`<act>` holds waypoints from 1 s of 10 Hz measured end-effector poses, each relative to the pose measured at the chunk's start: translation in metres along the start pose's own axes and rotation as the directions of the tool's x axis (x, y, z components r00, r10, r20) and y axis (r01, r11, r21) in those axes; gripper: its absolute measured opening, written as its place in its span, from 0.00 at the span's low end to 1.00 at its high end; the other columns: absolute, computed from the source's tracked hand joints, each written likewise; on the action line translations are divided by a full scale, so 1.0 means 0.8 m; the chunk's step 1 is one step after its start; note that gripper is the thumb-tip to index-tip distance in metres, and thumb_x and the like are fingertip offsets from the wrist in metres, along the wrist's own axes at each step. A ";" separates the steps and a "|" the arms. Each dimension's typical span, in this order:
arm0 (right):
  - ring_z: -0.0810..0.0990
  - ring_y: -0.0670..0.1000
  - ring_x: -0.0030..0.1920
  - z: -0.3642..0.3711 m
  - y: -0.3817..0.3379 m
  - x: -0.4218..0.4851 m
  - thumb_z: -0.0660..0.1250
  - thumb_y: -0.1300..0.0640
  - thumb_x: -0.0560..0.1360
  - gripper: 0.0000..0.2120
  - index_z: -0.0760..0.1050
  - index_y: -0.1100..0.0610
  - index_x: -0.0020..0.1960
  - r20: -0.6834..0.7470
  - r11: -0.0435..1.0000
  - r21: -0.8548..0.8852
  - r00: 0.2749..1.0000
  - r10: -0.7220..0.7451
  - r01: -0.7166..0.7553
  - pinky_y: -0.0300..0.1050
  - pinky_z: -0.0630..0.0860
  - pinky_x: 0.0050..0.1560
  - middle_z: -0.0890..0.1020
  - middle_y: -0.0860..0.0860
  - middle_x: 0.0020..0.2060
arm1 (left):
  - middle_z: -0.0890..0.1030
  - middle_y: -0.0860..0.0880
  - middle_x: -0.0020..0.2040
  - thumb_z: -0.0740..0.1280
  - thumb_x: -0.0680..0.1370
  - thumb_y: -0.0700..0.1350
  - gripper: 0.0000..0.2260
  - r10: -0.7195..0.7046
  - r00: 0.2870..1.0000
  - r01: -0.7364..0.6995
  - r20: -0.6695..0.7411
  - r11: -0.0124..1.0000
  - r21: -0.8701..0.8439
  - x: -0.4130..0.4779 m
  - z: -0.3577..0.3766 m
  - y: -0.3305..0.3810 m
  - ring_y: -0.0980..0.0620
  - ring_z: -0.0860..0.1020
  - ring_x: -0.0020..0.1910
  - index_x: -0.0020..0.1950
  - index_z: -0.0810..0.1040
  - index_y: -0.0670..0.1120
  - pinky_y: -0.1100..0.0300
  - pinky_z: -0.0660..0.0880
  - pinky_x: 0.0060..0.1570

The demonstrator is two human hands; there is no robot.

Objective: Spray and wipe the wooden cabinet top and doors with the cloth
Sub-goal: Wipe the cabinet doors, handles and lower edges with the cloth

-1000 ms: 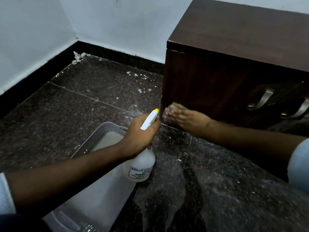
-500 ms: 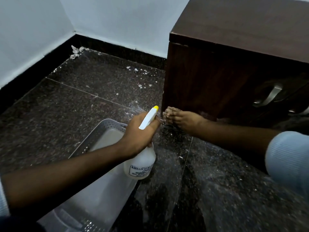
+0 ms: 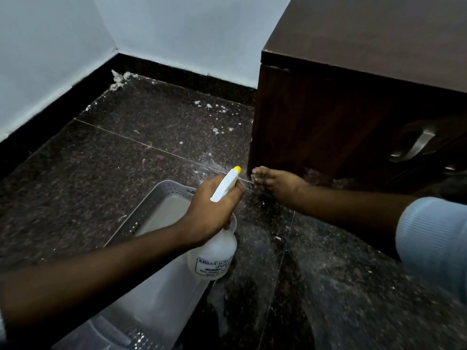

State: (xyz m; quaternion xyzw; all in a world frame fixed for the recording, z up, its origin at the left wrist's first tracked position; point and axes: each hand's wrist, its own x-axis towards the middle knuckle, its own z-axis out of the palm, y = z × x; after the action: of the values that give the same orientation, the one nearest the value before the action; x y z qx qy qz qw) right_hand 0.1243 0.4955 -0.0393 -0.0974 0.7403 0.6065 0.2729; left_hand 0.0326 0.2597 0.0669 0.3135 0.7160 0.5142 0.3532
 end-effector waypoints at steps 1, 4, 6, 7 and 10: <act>0.53 0.57 0.82 -0.018 0.042 -0.029 0.47 0.53 0.85 0.27 0.52 0.60 0.82 -0.191 0.851 0.499 0.937 0.293 -0.165 0.63 0.37 0.79 0.57 0.57 0.82 | 0.71 0.42 0.29 0.68 0.85 0.39 0.12 -0.008 1.000 0.008 0.008 1.000 0.002 0.000 0.002 -0.003 0.46 0.71 0.24 0.49 0.75 0.30 0.58 0.69 0.24; 0.67 0.58 0.76 -0.071 0.111 -0.219 0.53 0.62 0.80 0.26 0.66 0.60 0.78 -0.089 0.160 0.986 0.687 0.721 -0.040 0.51 0.57 0.79 0.71 0.58 0.75 | 0.72 0.39 0.29 0.68 0.84 0.41 0.12 0.079 0.982 -0.100 0.175 0.988 0.120 0.004 0.027 0.011 0.47 0.72 0.26 0.48 0.75 0.32 0.50 0.69 0.27; 0.85 0.49 0.58 -0.063 -0.028 -0.313 0.57 0.62 0.86 0.16 0.79 0.52 0.67 0.723 -0.932 -0.122 0.674 0.151 0.340 0.43 0.83 0.52 0.84 0.53 0.62 | 0.73 0.50 0.28 0.69 0.84 0.41 0.10 0.082 0.950 -0.148 0.301 0.967 0.206 0.015 0.054 0.025 0.48 0.73 0.27 0.47 0.78 0.36 0.52 0.71 0.30; 0.85 0.62 0.57 -0.039 -0.095 -0.304 0.53 0.57 0.85 0.21 0.80 0.67 0.64 0.604 -0.611 -0.706 0.755 -0.255 0.358 0.57 0.84 0.53 0.82 0.66 0.61 | 0.74 0.49 0.29 0.69 0.84 0.41 0.09 0.064 0.937 -0.155 0.342 0.957 0.244 0.028 0.066 0.034 0.48 0.74 0.28 0.51 0.79 0.33 0.53 0.71 0.28; 0.85 0.59 0.58 -0.013 -0.140 -0.257 0.64 0.45 0.80 0.27 0.77 0.65 0.68 0.598 -0.503 -0.749 0.767 -0.232 0.432 0.58 0.83 0.58 0.83 0.62 0.61 | 0.74 0.55 0.25 0.69 0.81 0.46 0.14 0.084 0.886 -0.303 0.456 0.850 0.431 0.053 0.115 0.049 0.53 0.73 0.25 0.37 0.73 0.43 0.46 0.75 0.33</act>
State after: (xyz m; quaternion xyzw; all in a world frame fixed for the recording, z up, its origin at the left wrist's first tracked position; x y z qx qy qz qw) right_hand 0.3455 0.4199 -0.0253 -0.4768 -0.1684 0.8062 0.3070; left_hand 0.0890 0.3522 0.0761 0.5681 0.6931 0.2690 0.3528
